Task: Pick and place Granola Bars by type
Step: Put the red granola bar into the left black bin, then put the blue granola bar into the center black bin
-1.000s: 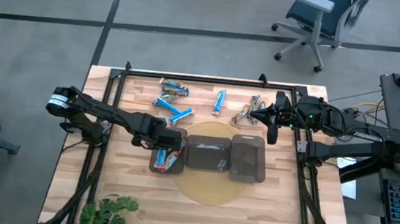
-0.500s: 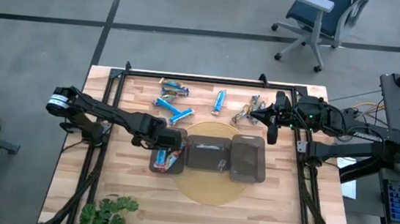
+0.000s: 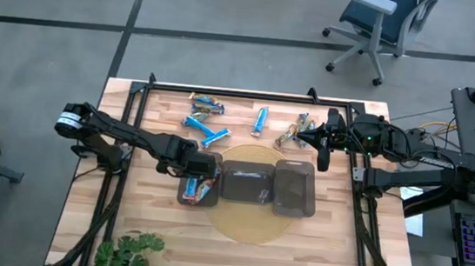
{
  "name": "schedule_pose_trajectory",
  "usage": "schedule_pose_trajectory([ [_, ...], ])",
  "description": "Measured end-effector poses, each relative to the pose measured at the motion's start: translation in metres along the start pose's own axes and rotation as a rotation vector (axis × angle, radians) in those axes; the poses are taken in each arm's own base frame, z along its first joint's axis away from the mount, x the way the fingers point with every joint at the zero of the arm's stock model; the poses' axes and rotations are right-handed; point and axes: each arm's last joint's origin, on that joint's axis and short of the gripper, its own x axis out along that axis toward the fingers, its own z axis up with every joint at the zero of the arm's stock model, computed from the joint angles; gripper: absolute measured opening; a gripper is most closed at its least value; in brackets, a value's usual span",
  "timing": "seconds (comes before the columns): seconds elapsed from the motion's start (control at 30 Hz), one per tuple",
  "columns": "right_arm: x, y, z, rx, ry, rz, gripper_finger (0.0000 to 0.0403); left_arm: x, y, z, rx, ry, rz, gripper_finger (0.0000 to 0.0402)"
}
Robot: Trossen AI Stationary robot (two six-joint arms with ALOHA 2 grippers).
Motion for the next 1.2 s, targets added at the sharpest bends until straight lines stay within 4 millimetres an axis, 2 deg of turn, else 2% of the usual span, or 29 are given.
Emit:
schedule_pose_trajectory([
  [0.43, 0.0001, 0.0, 0.0, 0.0, 0.0, 0.0, 0.0009, 0.0001, -0.0001, 0.0006, 0.018, 0.007, 0.0, 0.0115],
  [1.2, 0.0001, 0.0, 0.0, 0.0, 0.0, 0.0, 0.0009, 0.0003, -0.0006, 0.0002, 0.033, 0.041, -0.005, 0.0112],
])
